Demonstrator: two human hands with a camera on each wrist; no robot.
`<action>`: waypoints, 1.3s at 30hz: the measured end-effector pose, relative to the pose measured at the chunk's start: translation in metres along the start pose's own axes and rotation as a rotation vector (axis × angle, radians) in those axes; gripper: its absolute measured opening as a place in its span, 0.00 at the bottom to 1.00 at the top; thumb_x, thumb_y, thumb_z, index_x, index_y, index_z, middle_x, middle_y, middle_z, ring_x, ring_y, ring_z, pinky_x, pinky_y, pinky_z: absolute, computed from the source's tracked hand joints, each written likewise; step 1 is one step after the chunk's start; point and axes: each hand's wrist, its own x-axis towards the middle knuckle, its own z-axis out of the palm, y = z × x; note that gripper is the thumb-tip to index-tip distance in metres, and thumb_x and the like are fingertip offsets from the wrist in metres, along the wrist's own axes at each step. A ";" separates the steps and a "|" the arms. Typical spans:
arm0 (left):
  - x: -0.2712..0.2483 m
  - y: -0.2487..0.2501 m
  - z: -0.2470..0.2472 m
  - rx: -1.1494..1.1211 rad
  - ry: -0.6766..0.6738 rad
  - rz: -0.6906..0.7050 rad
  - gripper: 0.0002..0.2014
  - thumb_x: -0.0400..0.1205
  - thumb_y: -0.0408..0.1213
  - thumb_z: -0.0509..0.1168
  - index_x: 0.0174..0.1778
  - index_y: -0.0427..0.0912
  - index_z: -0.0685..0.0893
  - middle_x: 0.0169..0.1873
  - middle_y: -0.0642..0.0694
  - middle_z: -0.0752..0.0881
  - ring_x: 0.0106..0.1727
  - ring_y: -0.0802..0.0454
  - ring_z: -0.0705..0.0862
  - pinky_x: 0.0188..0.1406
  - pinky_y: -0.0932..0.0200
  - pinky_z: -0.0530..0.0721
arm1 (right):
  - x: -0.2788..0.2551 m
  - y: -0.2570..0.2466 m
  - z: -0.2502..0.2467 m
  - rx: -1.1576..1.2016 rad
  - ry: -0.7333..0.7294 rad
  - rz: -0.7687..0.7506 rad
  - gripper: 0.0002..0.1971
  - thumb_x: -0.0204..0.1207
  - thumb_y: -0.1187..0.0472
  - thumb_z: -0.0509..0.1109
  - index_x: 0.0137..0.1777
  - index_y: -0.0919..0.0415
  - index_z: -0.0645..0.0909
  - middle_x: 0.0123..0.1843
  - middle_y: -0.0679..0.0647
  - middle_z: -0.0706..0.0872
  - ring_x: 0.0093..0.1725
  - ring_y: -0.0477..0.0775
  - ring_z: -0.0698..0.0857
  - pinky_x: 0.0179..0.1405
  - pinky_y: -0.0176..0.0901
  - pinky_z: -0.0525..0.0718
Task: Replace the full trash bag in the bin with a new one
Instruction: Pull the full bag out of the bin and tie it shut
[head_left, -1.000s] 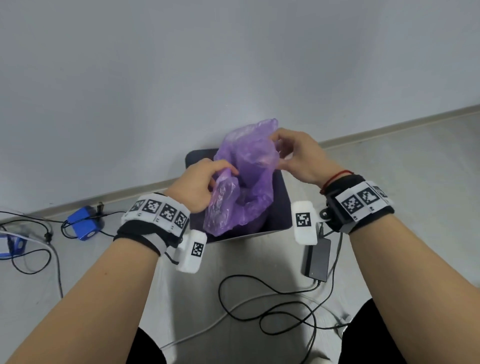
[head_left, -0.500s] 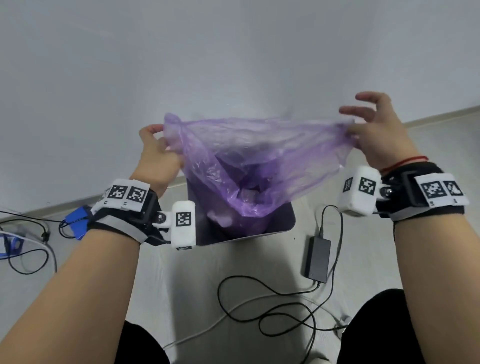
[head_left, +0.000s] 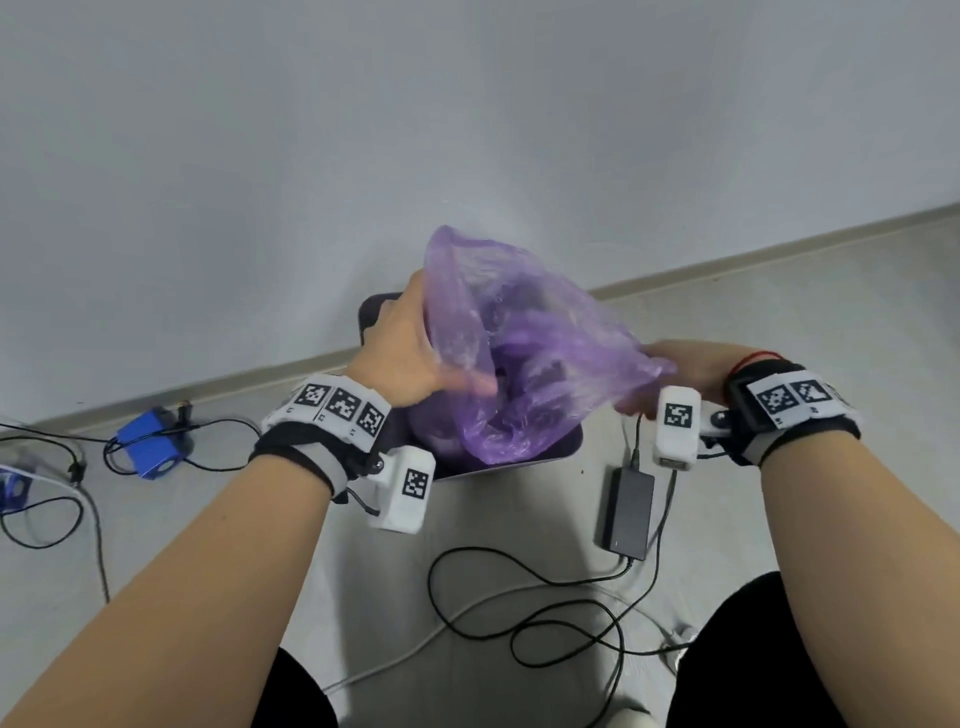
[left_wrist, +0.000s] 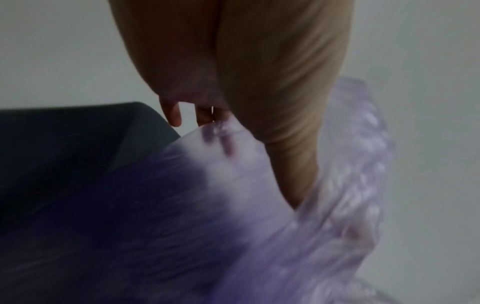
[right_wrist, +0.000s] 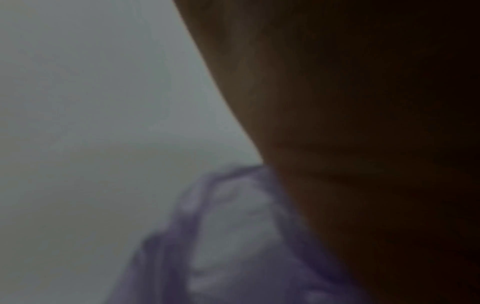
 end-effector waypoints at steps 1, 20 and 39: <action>0.001 0.006 0.001 -0.031 0.038 0.022 0.63 0.43 0.65 0.85 0.76 0.59 0.66 0.65 0.53 0.83 0.65 0.50 0.83 0.66 0.45 0.84 | 0.001 -0.015 0.002 0.154 0.069 -0.090 0.01 0.75 0.63 0.74 0.44 0.59 0.85 0.34 0.49 0.89 0.32 0.48 0.84 0.36 0.44 0.82; 0.012 0.018 -0.026 -0.927 0.425 -0.292 0.15 0.86 0.38 0.64 0.34 0.46 0.69 0.28 0.48 0.72 0.29 0.52 0.70 0.42 0.49 0.73 | 0.002 -0.112 0.015 0.530 0.272 -0.390 0.24 0.67 0.55 0.68 0.65 0.53 0.73 0.55 0.50 0.82 0.45 0.44 0.82 0.43 0.40 0.77; 0.002 0.019 0.000 -0.406 0.011 -0.081 0.13 0.82 0.47 0.70 0.43 0.41 0.91 0.43 0.38 0.92 0.43 0.48 0.90 0.49 0.52 0.86 | 0.034 -0.141 0.066 0.168 0.254 -0.468 0.10 0.76 0.52 0.75 0.45 0.60 0.88 0.42 0.55 0.92 0.43 0.50 0.89 0.51 0.49 0.86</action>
